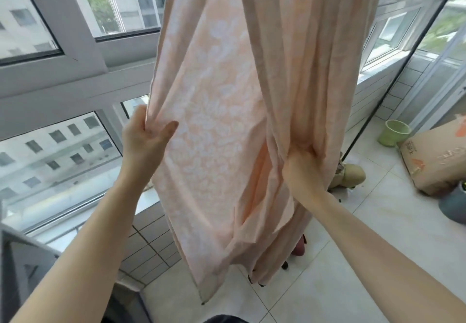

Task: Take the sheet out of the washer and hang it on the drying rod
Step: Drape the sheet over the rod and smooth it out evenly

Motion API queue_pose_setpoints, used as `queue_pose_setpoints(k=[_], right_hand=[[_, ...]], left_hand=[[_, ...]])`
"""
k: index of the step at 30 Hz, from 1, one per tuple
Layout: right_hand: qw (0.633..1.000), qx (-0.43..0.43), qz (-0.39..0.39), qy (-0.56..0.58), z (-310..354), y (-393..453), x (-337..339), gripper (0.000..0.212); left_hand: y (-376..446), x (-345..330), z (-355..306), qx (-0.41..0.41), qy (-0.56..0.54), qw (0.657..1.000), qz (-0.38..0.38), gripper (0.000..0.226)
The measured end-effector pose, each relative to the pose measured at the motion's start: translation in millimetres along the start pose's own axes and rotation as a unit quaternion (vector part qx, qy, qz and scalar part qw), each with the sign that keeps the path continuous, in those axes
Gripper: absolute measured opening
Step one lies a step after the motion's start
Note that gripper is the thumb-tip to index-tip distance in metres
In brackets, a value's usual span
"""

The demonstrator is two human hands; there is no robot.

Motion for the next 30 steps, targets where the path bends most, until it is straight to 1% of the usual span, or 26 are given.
queue_pose_setpoints(k=[1, 4, 6, 8, 10, 13, 16, 18, 19, 20, 22, 23, 25, 27, 30], right_hand=[[1.000, -0.003, 0.005, 0.016, 2, -5, 0, 0.015], [0.994, 0.024, -0.019, 0.103, 16, -31, -7, 0.026], [0.985, 0.021, 0.002, 0.169, 26, -48, -13, 0.044], [0.976, 0.012, 0.014, 0.219, 35, -55, -6, 0.054], [0.971, 0.028, 0.015, 0.235, 47, -56, 5, 0.059], [0.965, 0.047, 0.002, 0.257, 63, -50, 22, 0.059], [0.942, 0.022, -0.017, 0.335, 69, -42, 32, 0.065], [0.930, 0.009, 0.003, 0.369, 72, -39, 30, 0.060], [0.935, 0.012, 0.013, 0.354, 74, -40, 26, 0.054], [0.948, 0.021, 0.010, 0.317, 75, -43, 22, 0.049], [0.976, 0.048, -0.012, 0.210, 73, -49, 9, 0.042], [0.986, 0.051, -0.009, 0.161, 69, -51, -1, 0.039], [0.994, 0.037, 0.027, 0.102, 58, -55, -21, 0.033], [0.994, 0.034, 0.069, 0.075, 53, -62, -41, 0.029], [0.989, 0.026, 0.097, 0.107, 53, -76, -57, 0.026]], left_hand=[[-2, -5, 2, 0.010, 0.010, 1.000, 0.010, 0.029], [-25, -32, 7, 0.048, -0.001, 0.996, 0.074, 0.029], [-44, -49, 14, 0.071, -0.017, 0.991, 0.111, 0.034], [-58, -60, 15, 0.086, -0.036, 0.987, 0.134, 0.029], [-65, -67, 14, 0.084, -0.058, 0.984, 0.148, 0.021], [-67, -74, 2, 0.060, -0.090, 0.982, 0.158, 0.017], [-67, -79, -3, 0.046, -0.100, 0.981, 0.158, 0.017], [-68, -81, -4, 0.047, -0.114, 0.980, 0.153, 0.017], [-69, -82, -5, 0.046, -0.119, 0.980, 0.150, 0.017], [-69, -82, -5, 0.046, -0.120, 0.980, 0.149, 0.018], [-69, -82, -7, 0.049, -0.115, 0.981, 0.149, 0.018], [-69, -82, -6, 0.054, -0.107, 0.982, 0.143, 0.020], [-68, -80, -4, 0.076, -0.086, 0.985, 0.125, 0.026], [-67, -81, -6, 0.089, -0.086, 0.986, 0.111, 0.032], [-66, -84, -11, 0.076, -0.091, 0.987, 0.107, 0.039]])
Point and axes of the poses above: each hand's wrist, its own y-axis towards the middle knuckle, its own x-axis out of the back of the hand, z = x × y, the point moved 6 cm from there along y, towards the middle knuckle, and after that the axes turned 9 degrees about -x, right-handed, at the moved point
